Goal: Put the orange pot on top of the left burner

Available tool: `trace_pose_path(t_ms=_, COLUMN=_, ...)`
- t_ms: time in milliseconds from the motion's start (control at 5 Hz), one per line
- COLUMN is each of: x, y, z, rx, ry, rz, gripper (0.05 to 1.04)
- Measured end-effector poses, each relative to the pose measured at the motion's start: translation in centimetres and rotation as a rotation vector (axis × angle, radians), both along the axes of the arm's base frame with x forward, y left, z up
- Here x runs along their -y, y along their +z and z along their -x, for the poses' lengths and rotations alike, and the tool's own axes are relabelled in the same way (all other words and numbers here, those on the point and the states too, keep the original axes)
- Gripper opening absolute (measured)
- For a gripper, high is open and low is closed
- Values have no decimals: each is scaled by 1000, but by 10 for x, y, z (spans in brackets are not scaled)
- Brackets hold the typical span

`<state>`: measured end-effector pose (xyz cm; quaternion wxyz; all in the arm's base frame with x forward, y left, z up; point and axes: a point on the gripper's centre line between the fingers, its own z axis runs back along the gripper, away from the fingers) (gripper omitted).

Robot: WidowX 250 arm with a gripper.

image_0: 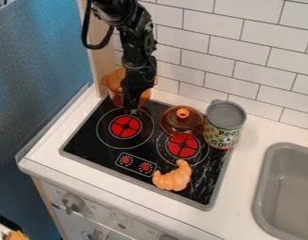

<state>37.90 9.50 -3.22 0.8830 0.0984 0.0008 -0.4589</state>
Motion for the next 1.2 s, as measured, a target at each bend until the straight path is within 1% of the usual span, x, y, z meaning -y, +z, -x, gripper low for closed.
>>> trace_pose_path(t_ms=200, x=-6, y=-16, z=-4, rx=-34, ry=10, rz=2, gripper=89)
trace_pose_path(t_ms=400, x=-10, y=-16, z=-5, rx=-39, ry=27, rz=1, gripper=89)
trace_pose_path(t_ms=600, x=-11, y=-23, z=-1, rx=-64, ry=62, rz=7, gripper=112)
trace_pose_path(t_ms=800, x=-11, y=-23, z=0, rx=-70, ry=83, rz=10, gripper=295)
trace_pose_path(t_ms=1000, x=-10, y=-26, z=4, rx=-74, ry=92, rz=13, gripper=587)
trace_pose_path(t_ms=1200, x=-9, y=-18, z=4, rx=-56, ry=94, rz=14, gripper=883)
